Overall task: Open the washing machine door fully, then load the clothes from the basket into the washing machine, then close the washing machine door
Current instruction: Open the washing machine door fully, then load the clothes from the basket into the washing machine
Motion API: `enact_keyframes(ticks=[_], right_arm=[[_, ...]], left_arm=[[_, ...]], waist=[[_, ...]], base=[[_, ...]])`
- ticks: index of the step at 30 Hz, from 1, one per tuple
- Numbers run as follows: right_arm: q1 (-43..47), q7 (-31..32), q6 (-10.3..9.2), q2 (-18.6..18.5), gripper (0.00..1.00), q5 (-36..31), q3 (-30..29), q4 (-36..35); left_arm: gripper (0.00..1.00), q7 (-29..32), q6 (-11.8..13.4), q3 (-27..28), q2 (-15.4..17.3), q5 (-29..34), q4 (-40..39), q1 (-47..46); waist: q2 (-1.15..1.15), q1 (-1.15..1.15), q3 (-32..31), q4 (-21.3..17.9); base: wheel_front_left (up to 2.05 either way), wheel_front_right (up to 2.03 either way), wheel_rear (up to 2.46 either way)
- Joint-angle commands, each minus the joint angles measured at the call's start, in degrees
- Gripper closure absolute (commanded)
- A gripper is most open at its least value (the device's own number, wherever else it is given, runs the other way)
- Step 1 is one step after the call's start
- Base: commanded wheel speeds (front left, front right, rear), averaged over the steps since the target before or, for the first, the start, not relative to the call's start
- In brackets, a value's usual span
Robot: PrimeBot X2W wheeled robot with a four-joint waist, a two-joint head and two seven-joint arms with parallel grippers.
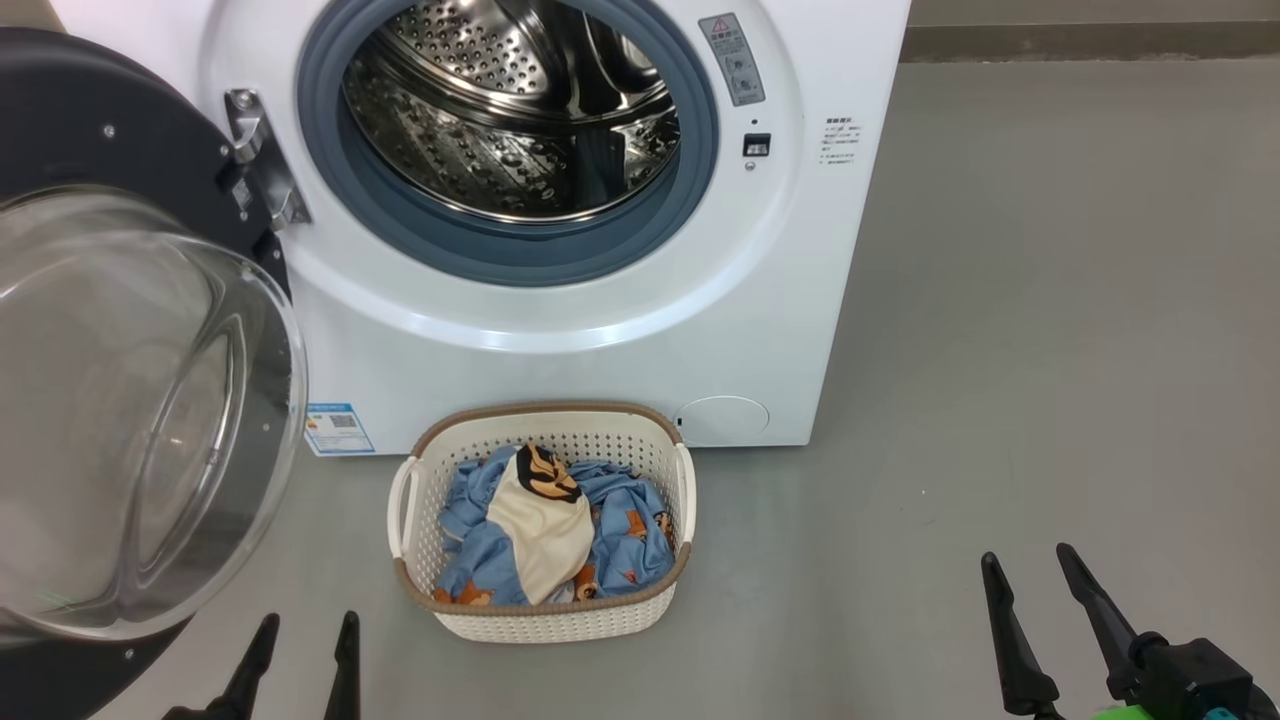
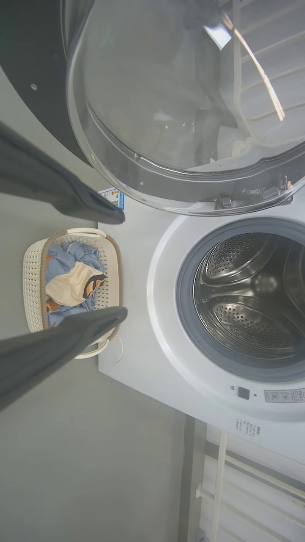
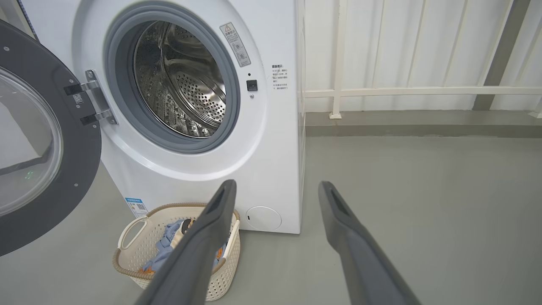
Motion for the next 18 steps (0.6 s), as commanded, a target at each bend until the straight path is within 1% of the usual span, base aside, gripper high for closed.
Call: enact_keyframes(ticks=[1, 18], right_arm=[[-1.2, -0.7, 0.16, -0.5, 0.0, 0.7, 1.4, -1.1], [-1.3, -0.7, 0.16, -0.5, 0.0, 1.4, 1.6, -0.6]], left_arm=[[0.0, -0.7, -0.1, 1.8, 0.7, 0.1, -0.9, -2.6], [0.0, -0.8, 0.1, 2.2, 0.6, 0.1, -1.0, -2.8]], waist=[[0.0, 0.0, 0.0, 0.3], [0.0, 0.0, 0.0, 0.7]], base=[[0.0, 0.0, 0.0], [0.0, 0.0, 0.0]])
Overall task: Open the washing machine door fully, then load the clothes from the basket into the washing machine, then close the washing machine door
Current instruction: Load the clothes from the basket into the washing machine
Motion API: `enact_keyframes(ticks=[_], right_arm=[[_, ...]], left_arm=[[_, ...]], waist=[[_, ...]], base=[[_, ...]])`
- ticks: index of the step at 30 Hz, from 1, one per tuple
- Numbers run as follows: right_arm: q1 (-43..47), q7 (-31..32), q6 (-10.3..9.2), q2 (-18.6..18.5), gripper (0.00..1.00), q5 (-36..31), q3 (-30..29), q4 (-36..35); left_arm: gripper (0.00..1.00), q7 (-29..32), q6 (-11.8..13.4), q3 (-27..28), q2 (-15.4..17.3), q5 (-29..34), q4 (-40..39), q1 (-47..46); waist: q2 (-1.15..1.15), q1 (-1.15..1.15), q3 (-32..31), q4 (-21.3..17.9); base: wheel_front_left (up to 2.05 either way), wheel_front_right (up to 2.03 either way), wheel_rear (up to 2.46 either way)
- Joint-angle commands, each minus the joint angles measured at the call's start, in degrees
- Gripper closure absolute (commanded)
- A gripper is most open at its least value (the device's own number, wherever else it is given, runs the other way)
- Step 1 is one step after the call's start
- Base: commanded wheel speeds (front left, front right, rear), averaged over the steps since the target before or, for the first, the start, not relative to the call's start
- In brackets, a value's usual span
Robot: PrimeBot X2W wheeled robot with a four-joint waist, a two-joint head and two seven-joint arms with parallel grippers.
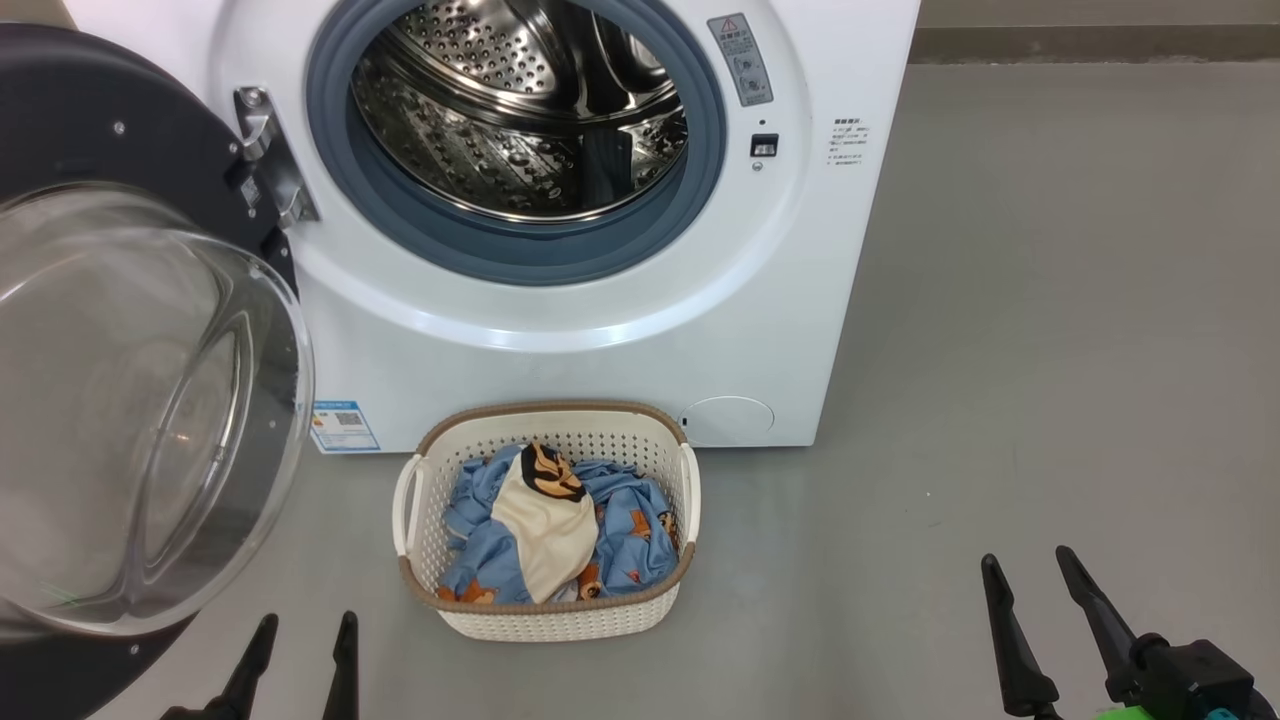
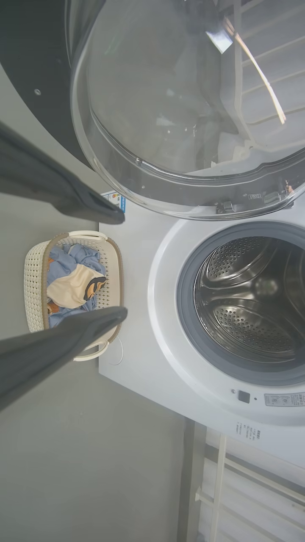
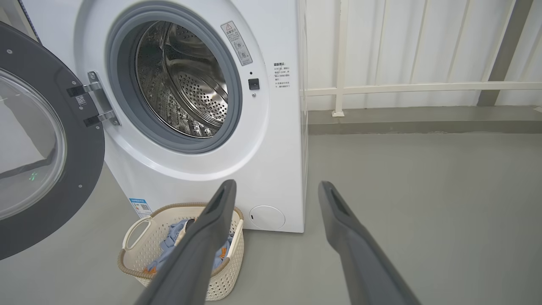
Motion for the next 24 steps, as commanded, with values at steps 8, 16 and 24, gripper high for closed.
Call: enact_keyframes(ticks=[8, 16, 24], right_arm=[[-1.5, -0.7, 0.16, -0.5, 0.0, 0.2, 1.5, -1.0], [-1.5, -0.7, 0.16, -0.5, 0.0, 0.3, 1.7, -0.7], [-1.7, -0.7, 0.16, -0.5, 0.0, 0.3, 2.1, -0.5]], left_arm=[[0.0, -0.8, 0.0, 2.1, 0.3, 0.1, -1.4, -2.9], [0.0, -0.8, 0.0, 2.3, 0.1, 0.5, -1.5, -2.9], [0.0, -0.8, -0.1, 2.5, 0.0, 0.8, -1.7, -3.0]], waist=[[0.0, 0.0, 0.0, 0.1], [0.0, 0.0, -0.1, 0.0], [0.0, 0.0, -0.1, 0.0]], base=[[0.0, 0.0, 0.0], [0.0, 0.0, 0.0], [0.0, 0.0, 0.0]])
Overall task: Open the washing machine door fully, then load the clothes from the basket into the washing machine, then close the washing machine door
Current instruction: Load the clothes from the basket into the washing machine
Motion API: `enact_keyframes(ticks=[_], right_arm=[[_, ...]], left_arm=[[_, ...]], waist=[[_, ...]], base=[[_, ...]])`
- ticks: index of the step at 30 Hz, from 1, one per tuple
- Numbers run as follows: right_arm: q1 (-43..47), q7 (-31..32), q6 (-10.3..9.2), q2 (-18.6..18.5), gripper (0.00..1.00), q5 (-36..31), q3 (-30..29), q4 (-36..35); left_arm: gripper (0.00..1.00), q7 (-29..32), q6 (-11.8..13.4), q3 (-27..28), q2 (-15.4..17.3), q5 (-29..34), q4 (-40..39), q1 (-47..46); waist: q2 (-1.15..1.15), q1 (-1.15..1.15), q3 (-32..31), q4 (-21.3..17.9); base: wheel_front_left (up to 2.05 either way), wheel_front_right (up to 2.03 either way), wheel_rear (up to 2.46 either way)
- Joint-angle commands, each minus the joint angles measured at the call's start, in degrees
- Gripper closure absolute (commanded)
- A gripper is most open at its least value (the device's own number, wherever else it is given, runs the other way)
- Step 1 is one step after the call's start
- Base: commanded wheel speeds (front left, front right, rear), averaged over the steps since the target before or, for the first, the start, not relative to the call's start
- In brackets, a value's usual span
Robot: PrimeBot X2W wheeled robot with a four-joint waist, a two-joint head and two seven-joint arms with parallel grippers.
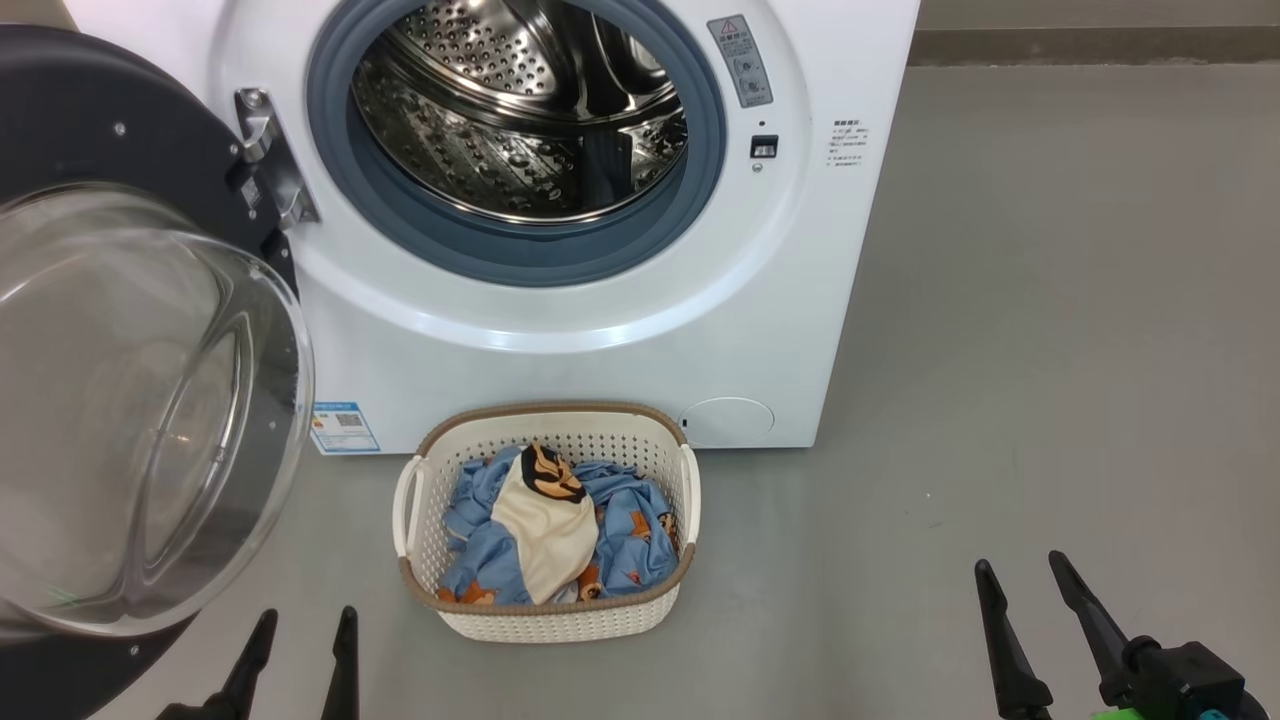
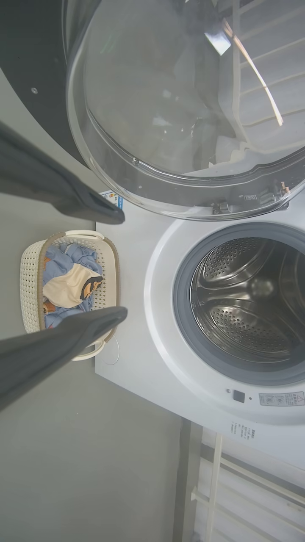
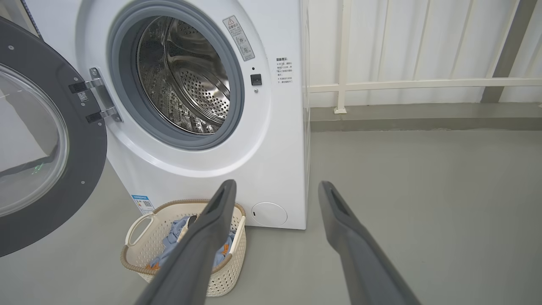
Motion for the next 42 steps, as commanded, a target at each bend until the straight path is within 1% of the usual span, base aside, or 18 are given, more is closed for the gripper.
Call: enact_keyframes(ticks=[1, 7, 13, 18, 23, 29, 34, 42], right_arm=[[-1.7, -0.7, 0.16, -0.5, 0.0, 0.3, 1.6, -1.2], [-1.7, -0.7, 0.16, -0.5, 0.0, 0.3, 1.6, -1.1], [-1.8, -0.7, 0.16, -0.5, 0.0, 0.5, 1.8, -0.7], [-1.9, -0.7, 0.16, -0.5, 0.0, 0.6, 1.9, -0.7], [-2.0, -0.7, 0.16, -0.5, 0.0, 0.9, 2.0, -0.7], [-2.3, -0.7, 0.16, -0.5, 0.0, 1.1, 2.2, -0.6], [-2.3, -0.7, 0.16, -0.5, 0.0, 1.1, 2.1, -0.5], [-2.0, -0.7, 0.16, -0.5, 0.0, 1.0, 2.2, -0.4]], left_arm=[[0.0, -0.8, 0.0, 2.2, 0.3, 0.8, -1.5, -2.7], [0.0, -0.8, 0.0, 1.8, 0.4, 1.0, -0.6, -2.9], [0.0, -0.8, 0.0, 1.9, 0.4, 0.7, -0.2, -3.2], [0.0, -0.8, 0.1, 2.3, 0.2, 0.2, -0.2, -3.3], [0.0, -0.8, 0.8, 3.3, 0.0, 0.3, -1.2, -3.5], [0.0, -0.8, 1.2, 3.8, -0.2, 0.9, -1.5, -3.6], [0.0, -0.8, 1.2, 4.0, -0.5, 1.2, -1.5, -3.5], [0.0, -0.8, 0.6, 3.6, -0.8, 1.2, -1.6, -2.8]], waist=[[0.0, 0.0, 0.0, 0.0], [0.0, 0.0, 0.1, 0.1], [0.0, 0.0, 0.1, 0.2], [0.0, 0.0, 0.2, 0.2], [0.0, 0.0, 0.5, 0.3], [0.0, 0.0, 0.8, 0.3], [0.0, 0.0, 0.9, 0.3], [0.0, 0.0, 0.4, 0.3]], base=[[0.0, 0.0, 0.0], [0.24, -0.07, -0.18], [1.09, -0.6, -0.48], [1.83, -1.36, -0.47], [2.13, -1.93, -0.2], [1.39, -1.39, 0.0], [0.64, -0.64, 0.0], [0.04, -0.04, 0.0]])
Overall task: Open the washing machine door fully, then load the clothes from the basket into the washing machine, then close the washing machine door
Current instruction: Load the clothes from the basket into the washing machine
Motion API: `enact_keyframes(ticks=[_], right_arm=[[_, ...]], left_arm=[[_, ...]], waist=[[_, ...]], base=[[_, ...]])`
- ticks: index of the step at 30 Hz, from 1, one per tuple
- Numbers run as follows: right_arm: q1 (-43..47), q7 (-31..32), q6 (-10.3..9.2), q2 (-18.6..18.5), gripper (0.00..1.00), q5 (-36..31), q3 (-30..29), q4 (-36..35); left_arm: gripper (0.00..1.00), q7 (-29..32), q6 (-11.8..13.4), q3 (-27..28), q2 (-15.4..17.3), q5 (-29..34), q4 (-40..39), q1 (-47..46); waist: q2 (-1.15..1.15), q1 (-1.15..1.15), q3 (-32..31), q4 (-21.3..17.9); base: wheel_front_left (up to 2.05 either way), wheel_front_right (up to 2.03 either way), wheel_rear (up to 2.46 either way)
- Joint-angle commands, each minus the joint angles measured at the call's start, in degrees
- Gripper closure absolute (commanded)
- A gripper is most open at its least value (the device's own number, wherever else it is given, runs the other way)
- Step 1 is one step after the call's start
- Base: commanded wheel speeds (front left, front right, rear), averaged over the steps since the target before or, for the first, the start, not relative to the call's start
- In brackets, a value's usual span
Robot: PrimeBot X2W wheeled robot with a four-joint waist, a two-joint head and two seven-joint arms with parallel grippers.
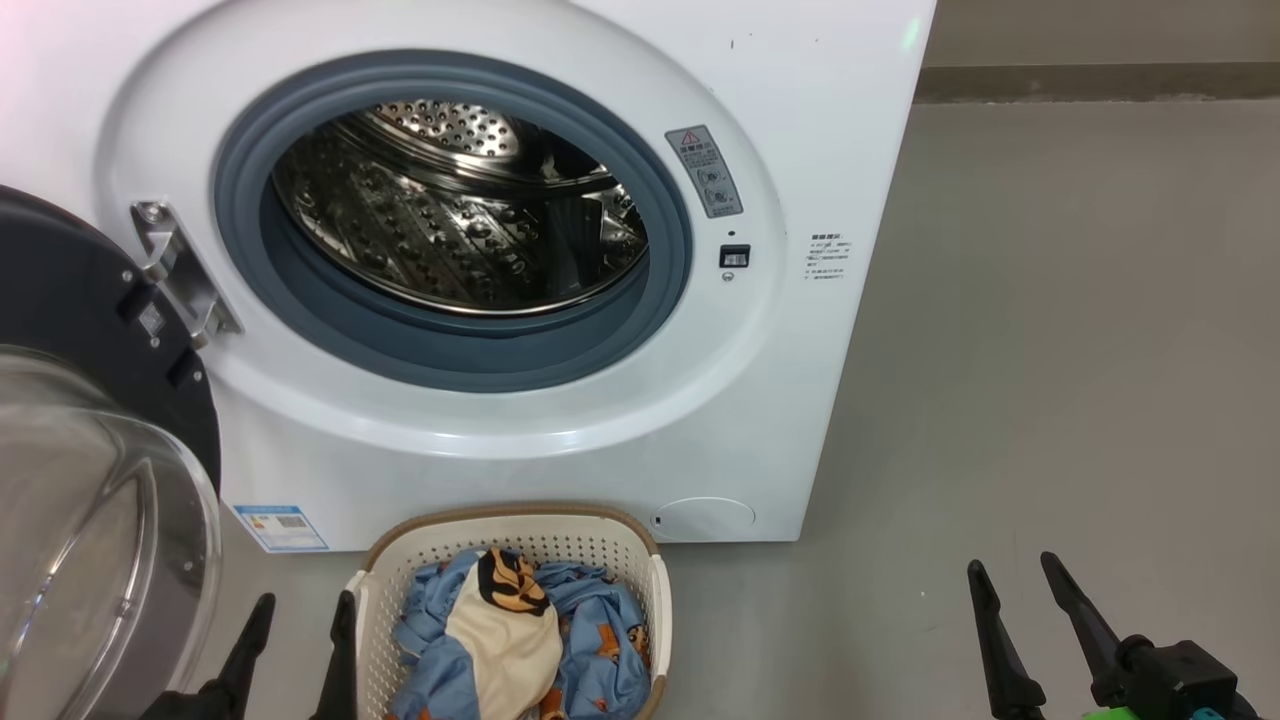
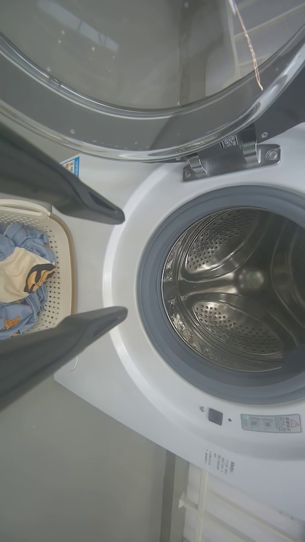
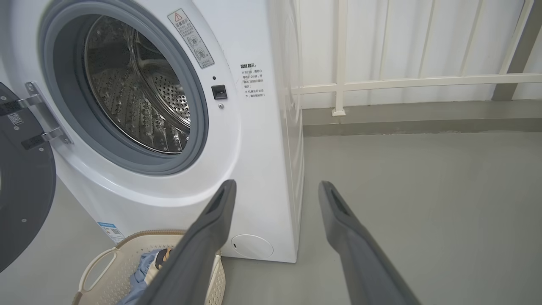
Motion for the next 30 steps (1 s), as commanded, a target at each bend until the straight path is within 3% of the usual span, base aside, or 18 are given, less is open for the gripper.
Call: enact_keyframes(ticks=[1, 30], right_arm=[[-1.6, -0.7, 0.16, -0.5, 0.0, 0.0, 1.5, -1.1], [-1.3, -0.7, 0.16, -0.5, 0.0, 0.2, 1.5, -0.5]], left_arm=[[0.0, -0.8, -0.1, 1.8, 0.4, 0.2, -1.6, -1.5], [0.0, -0.8, -0.7, 1.1, -0.1, -0.1, -1.4, -0.7]], waist=[[0.0, 0.0, -0.3, 0.0], [0.0, 0.0, -1.0, 0.2]], base=[[0.0, 0.0, 0.0], [0.0, 0.0, 0.0]])
